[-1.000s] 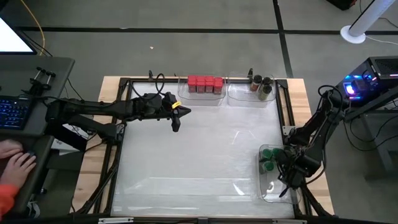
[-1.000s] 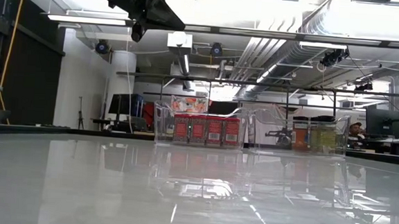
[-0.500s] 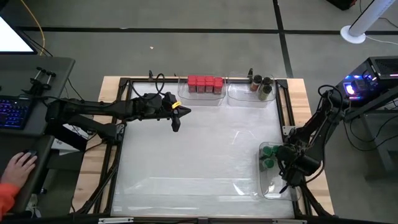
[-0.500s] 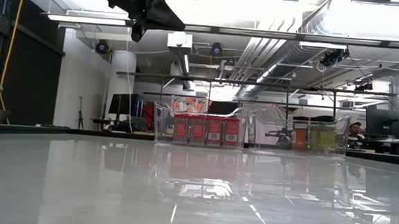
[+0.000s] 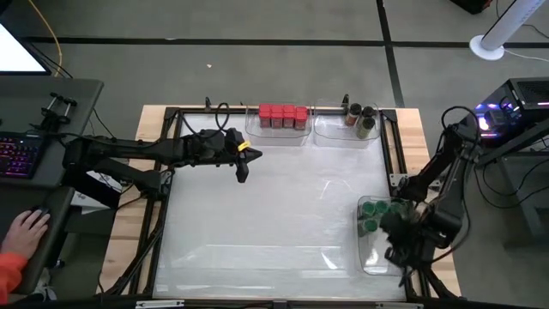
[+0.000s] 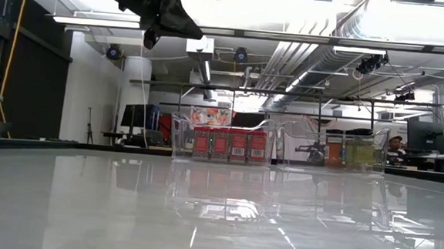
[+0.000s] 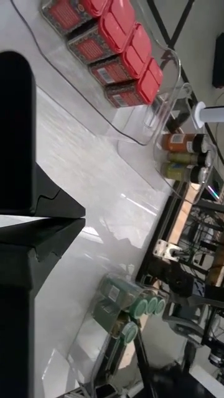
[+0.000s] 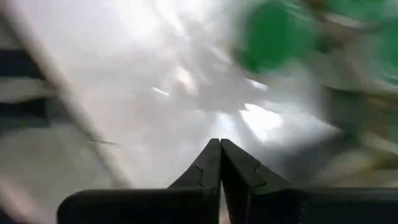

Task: Sort spices by type
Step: Adjust the green seasoning bottles inside the bottom transparent bin

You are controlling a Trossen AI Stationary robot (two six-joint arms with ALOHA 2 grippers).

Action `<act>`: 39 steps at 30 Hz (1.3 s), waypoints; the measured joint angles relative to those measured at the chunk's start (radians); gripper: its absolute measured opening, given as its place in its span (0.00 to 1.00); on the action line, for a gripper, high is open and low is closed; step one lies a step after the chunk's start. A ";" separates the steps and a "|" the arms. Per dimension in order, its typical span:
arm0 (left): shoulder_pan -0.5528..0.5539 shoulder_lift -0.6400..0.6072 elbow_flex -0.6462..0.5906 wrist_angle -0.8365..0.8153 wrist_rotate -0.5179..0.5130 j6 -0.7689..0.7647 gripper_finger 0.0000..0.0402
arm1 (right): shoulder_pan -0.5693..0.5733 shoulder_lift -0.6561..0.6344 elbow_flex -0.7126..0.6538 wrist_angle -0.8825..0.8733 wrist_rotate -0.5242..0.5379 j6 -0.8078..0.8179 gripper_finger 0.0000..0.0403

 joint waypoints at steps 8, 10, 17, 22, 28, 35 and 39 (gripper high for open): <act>0.000 0.000 0.000 -0.014 0.000 0.001 0.00 | -0.049 0.052 -0.074 0.241 0.018 -0.017 0.00; 0.000 0.000 0.000 -0.014 0.000 0.001 0.00 | -0.075 0.071 -0.093 0.220 0.028 -0.015 0.00; 0.000 0.000 0.000 -0.014 0.000 0.001 0.00 | -0.167 0.103 -0.135 0.200 0.024 -0.057 0.00; -0.001 0.000 0.000 -0.015 0.000 0.004 0.00 | -0.203 0.102 -0.136 0.200 0.040 -0.094 0.00; -0.001 0.000 0.000 -0.038 0.000 0.019 0.00 | -0.238 0.102 -0.136 0.212 0.101 -0.098 0.00; -0.001 0.000 0.000 -0.072 0.000 0.020 0.00 | -0.234 0.082 -0.136 0.298 0.093 -0.124 0.00; -0.001 0.000 0.000 -0.078 0.000 0.020 0.00 | -0.184 0.075 -0.136 0.345 -0.011 -0.143 0.00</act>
